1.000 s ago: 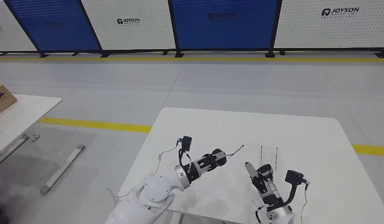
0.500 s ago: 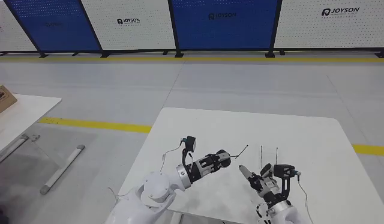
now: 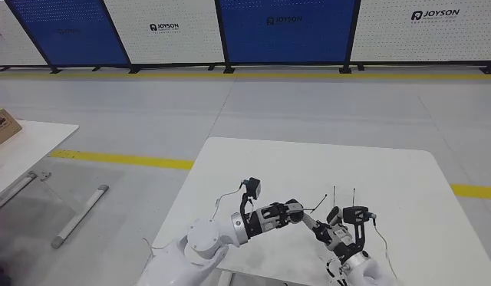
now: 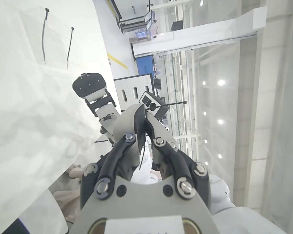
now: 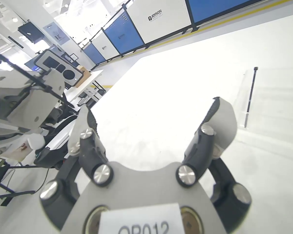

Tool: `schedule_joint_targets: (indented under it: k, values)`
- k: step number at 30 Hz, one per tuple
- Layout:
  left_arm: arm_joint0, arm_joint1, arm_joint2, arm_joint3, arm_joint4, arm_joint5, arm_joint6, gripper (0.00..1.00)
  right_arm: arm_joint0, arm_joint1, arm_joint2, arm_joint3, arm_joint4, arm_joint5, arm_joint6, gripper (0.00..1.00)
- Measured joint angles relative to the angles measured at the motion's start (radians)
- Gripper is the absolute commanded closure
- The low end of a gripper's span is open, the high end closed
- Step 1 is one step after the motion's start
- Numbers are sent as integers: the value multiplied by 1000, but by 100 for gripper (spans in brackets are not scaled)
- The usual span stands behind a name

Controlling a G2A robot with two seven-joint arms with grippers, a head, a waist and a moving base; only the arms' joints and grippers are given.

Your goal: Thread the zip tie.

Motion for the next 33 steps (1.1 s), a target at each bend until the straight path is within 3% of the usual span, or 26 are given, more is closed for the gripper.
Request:
schedule_joint_targets:
  k: [5,8,10,11,12,16,17,18,22,33]
  values:
    - [0,0,0,0,2,0,4,100,0,0,-5,3,11,-14,-8,0]
    - [-1,-3,8,4,13,1,50,100,-4,1,-8,4,0,-27,-40,0]
    - [-3,-5,14,8,24,3,74,100,-10,1,-12,0,-25,-20,-70,22]
    - [-4,-6,18,10,28,5,86,100,-14,1,-15,-2,-41,-11,-87,43]
    - [-6,-7,21,12,31,6,93,100,-17,1,-18,-4,-52,-3,-97,53]
    - [-13,-11,35,23,37,5,106,100,-17,0,-32,-6,-69,14,-95,76]
    - [-16,-12,40,28,39,6,109,100,-14,0,-34,-5,-71,16,-91,87]
    - [-18,-13,44,30,40,6,110,100,-12,0,-36,-4,-72,18,-90,90]
    - [-24,-15,52,38,43,8,113,100,-5,0,-41,-2,-75,25,-89,96]
    - [-43,-18,57,57,35,21,113,100,17,0,-64,10,-89,21,-62,82]
